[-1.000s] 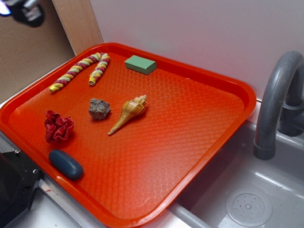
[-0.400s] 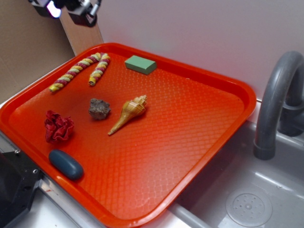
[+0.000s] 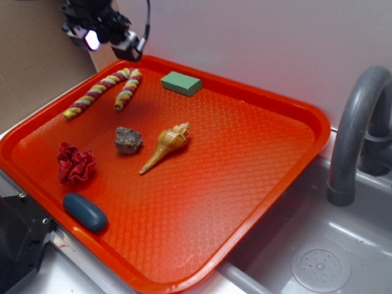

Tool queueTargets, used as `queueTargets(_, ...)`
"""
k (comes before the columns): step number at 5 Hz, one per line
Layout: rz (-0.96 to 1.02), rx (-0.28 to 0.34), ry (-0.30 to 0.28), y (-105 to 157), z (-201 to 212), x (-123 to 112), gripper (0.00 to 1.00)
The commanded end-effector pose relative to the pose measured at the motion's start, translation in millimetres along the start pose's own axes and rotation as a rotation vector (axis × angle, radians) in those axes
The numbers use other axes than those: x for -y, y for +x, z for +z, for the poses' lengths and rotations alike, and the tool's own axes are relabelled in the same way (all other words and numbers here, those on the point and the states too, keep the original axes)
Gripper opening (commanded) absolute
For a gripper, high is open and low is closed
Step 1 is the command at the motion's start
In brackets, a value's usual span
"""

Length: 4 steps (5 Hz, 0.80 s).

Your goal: Grab the multicolored rope.

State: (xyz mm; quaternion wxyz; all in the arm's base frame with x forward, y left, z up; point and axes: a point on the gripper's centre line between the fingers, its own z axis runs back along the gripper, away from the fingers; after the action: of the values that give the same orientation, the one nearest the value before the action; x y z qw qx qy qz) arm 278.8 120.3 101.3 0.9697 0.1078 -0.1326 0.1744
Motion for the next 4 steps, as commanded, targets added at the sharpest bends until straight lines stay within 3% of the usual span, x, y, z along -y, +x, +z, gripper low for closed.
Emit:
queueTargets(1,0.016,-0.045,-0.013,8,-48,-20,1.00)
queueTargets(2,-0.006,-0.094,-0.058,-3,-66,-14,1.00)
queueTargets(3,-0.010,-0.092,-0.151,-15,-81,6,0.21)
queueTargets(4,-0.034,-0.087,-0.165,-16,-73,8,0.00)
